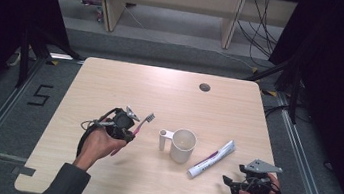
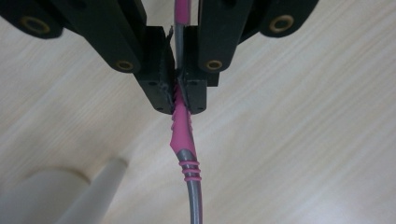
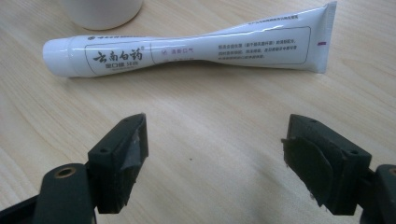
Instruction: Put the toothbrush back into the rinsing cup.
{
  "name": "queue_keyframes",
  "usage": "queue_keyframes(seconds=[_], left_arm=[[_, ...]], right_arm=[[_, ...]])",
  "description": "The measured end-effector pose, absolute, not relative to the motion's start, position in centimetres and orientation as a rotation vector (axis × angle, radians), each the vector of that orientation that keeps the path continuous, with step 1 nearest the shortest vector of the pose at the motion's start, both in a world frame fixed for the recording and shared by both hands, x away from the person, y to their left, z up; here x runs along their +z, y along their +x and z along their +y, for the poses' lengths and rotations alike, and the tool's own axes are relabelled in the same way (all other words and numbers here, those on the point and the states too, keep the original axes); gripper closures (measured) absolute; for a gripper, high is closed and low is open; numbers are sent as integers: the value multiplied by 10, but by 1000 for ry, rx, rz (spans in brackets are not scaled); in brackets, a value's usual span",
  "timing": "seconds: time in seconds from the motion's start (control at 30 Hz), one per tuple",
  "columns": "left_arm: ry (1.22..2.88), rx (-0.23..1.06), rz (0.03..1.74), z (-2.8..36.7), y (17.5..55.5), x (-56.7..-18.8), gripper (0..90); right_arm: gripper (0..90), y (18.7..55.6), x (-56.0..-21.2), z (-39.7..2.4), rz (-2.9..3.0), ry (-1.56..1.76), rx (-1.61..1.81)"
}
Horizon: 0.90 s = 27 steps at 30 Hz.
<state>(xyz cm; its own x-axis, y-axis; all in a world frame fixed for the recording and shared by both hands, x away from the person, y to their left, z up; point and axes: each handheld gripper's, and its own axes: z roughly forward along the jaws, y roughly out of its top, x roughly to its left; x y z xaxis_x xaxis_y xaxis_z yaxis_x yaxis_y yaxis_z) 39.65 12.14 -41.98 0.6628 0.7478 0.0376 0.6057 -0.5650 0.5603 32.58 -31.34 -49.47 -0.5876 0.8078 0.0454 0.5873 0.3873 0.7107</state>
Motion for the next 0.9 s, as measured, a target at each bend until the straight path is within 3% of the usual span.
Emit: queue_keyframes(seconds=[0.2,0.9], left_arm=[[2171,425,1030,130,389,-407,831],[1770,521,1009,128,377,-413,830]], right_arm=[[227,326,-495,-313,2341,1222,1009],[227,326,-494,-314,2347,1225,1005]])
